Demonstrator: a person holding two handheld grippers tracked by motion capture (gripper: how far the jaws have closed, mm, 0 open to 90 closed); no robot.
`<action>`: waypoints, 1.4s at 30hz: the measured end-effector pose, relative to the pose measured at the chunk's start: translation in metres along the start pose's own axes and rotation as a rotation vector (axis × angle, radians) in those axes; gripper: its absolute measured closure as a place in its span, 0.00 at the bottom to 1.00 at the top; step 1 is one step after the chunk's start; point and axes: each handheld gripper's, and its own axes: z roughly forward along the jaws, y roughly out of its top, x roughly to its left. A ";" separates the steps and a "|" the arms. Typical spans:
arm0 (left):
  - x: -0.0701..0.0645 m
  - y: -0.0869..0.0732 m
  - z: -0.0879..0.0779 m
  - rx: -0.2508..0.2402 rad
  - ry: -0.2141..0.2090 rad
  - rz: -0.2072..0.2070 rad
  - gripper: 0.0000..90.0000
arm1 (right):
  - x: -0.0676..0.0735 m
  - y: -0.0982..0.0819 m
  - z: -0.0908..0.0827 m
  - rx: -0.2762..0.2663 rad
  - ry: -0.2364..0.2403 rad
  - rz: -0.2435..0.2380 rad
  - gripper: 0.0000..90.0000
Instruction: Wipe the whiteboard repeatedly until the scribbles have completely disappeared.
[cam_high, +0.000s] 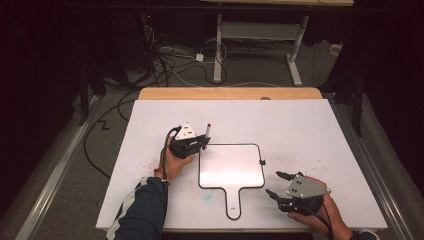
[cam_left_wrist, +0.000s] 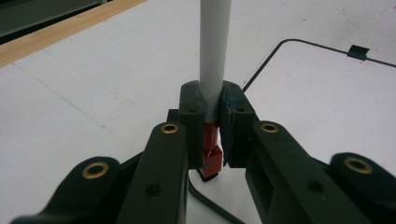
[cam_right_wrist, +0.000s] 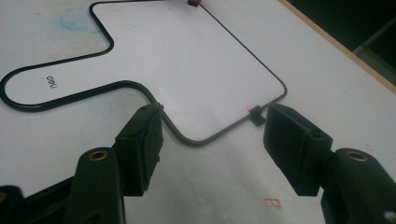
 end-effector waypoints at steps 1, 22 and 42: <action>-0.001 -0.001 -0.002 0.004 -0.004 0.005 0.88 | 0.000 0.000 0.000 -0.003 0.000 0.001 0.43; -0.068 -0.008 -0.018 0.011 -0.195 0.108 0.88 | 0.000 0.001 -0.003 -0.010 0.001 -0.006 0.43; -0.050 -0.022 -0.039 0.010 -0.137 0.064 0.88 | 0.000 0.002 -0.002 -0.010 -0.001 -0.008 0.43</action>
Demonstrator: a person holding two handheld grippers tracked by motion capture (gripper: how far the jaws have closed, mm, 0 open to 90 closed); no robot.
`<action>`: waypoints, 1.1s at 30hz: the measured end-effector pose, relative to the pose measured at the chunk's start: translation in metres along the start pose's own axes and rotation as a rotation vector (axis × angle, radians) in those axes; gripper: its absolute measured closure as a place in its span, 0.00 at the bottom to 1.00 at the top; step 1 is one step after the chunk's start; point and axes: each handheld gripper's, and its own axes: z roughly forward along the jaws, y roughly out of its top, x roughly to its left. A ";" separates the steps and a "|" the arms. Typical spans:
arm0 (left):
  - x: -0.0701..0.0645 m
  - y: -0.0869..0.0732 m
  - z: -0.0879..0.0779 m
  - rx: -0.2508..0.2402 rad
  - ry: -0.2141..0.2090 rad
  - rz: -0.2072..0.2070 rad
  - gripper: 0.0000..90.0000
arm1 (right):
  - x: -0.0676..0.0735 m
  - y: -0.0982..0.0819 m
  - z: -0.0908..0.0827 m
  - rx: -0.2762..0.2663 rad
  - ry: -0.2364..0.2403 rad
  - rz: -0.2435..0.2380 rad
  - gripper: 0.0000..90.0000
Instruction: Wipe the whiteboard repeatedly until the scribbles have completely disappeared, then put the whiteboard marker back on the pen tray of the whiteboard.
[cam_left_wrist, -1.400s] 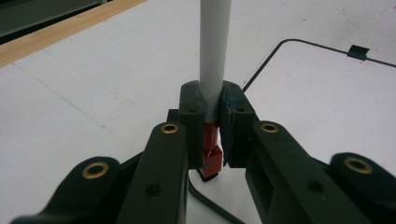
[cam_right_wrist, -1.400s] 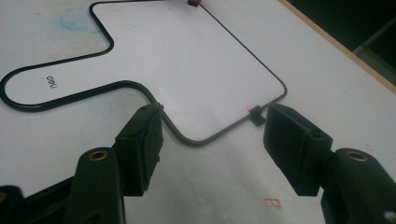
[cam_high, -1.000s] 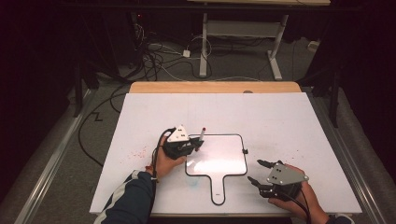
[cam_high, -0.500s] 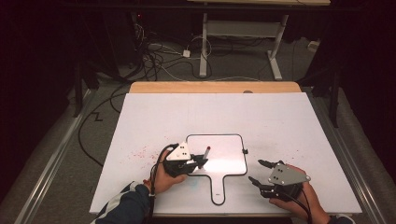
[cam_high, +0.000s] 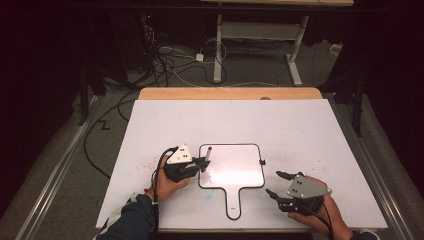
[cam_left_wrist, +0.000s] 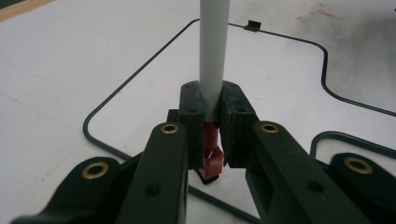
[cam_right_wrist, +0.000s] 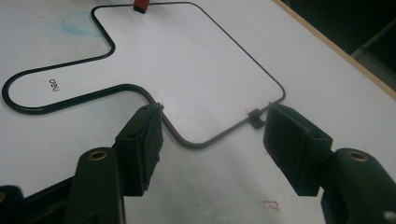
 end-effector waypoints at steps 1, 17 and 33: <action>-0.002 0.000 0.000 0.003 -0.003 0.006 0.88 | 0.000 0.000 0.000 -0.001 -0.002 0.001 0.43; -0.028 0.004 0.003 0.035 -0.054 0.049 0.87 | -0.004 0.002 0.003 -0.008 -0.002 0.016 0.43; -0.048 0.038 0.016 -0.039 -0.079 0.058 0.87 | -0.013 0.011 -0.001 -0.119 0.070 0.146 0.44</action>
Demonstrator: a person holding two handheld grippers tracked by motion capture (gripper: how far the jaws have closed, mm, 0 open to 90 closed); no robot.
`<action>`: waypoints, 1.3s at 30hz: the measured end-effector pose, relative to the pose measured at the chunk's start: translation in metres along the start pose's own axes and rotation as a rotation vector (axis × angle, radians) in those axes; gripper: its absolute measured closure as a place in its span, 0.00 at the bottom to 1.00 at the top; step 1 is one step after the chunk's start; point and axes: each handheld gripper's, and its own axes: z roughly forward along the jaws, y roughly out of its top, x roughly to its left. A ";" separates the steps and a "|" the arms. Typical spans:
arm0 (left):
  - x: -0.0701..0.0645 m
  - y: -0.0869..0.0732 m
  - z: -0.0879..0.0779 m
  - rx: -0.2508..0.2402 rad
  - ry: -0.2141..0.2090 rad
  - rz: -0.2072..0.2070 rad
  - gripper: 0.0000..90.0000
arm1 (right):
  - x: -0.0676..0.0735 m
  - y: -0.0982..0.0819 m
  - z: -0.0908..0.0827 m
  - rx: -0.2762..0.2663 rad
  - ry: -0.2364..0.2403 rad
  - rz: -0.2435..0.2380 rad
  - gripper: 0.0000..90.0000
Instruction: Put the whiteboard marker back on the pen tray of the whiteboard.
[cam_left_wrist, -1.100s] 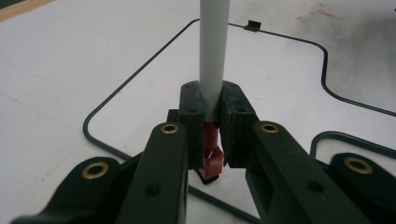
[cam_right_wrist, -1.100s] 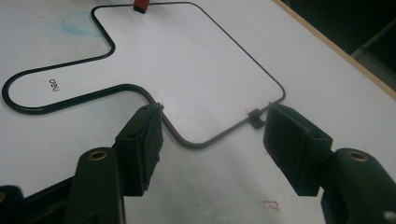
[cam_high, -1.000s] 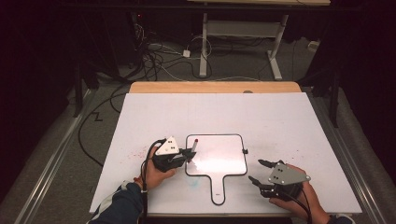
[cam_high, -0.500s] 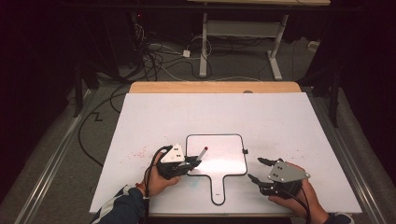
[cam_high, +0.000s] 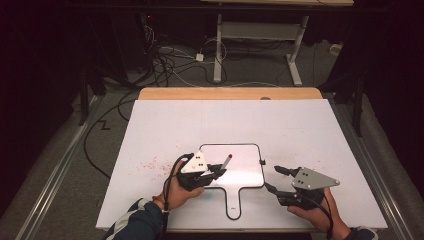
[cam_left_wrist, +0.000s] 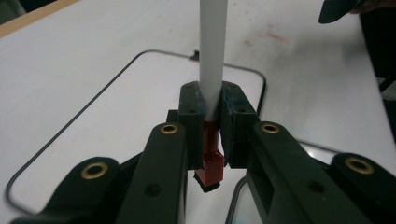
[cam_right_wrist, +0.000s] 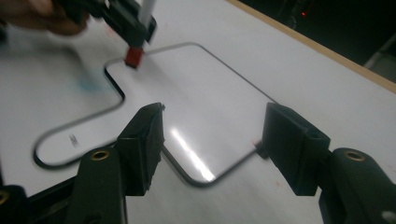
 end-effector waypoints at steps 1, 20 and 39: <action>-0.002 0.004 0.004 -0.016 -0.039 -0.001 0.87 | 0.000 0.004 0.000 -0.014 0.007 0.011 0.44; -0.034 0.036 0.051 -0.066 -0.152 0.035 0.87 | 0.008 0.043 0.008 -0.158 0.097 0.080 0.82; -0.026 0.014 -0.021 -0.013 0.229 0.094 0.28 | -0.026 0.049 -0.001 -0.035 0.056 0.286 0.90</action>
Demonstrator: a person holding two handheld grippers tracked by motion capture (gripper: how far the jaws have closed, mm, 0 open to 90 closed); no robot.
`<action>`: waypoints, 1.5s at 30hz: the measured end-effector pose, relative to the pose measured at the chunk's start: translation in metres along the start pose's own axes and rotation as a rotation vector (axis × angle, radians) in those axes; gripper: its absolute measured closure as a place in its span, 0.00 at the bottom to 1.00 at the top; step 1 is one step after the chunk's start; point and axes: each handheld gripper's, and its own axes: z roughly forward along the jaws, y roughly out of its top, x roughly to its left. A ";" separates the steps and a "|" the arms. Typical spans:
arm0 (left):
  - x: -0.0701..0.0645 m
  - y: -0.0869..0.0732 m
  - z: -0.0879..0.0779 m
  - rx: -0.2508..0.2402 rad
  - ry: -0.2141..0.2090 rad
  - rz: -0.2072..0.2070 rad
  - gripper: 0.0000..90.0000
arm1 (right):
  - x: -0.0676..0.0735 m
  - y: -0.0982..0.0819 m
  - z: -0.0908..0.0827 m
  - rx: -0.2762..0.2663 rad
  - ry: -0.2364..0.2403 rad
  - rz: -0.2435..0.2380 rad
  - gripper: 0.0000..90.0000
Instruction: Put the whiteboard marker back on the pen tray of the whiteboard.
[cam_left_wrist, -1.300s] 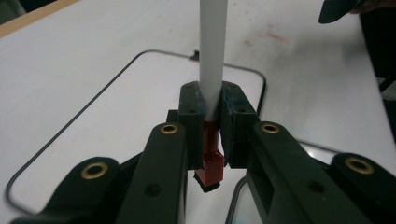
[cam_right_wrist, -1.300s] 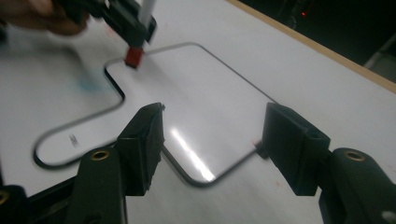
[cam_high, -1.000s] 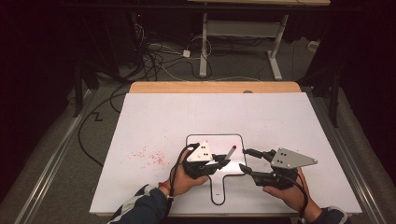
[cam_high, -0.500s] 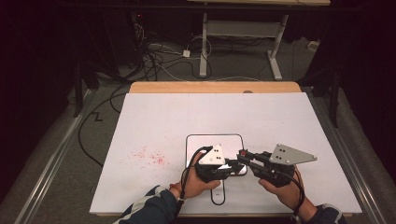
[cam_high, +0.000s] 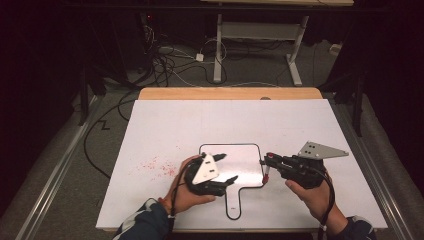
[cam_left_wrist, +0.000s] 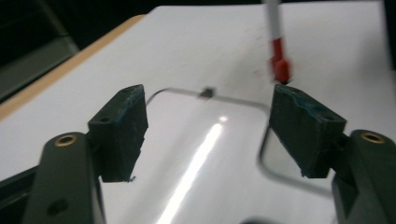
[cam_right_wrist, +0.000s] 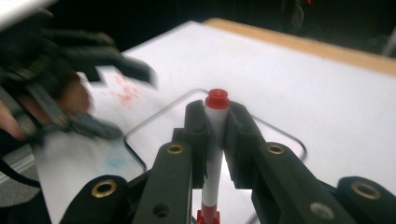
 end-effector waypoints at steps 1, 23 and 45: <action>0.004 -0.006 -0.009 0.011 0.027 -0.022 0.25 | -0.003 0.001 0.000 0.011 -0.004 0.013 0.90; 0.027 -0.092 -0.083 0.191 0.245 -0.200 0.22 | -0.072 -0.023 0.066 0.187 0.010 0.314 0.88; 0.027 -0.094 -0.076 0.221 0.216 -0.182 0.22 | -0.081 -0.045 0.102 0.284 -0.140 0.239 0.77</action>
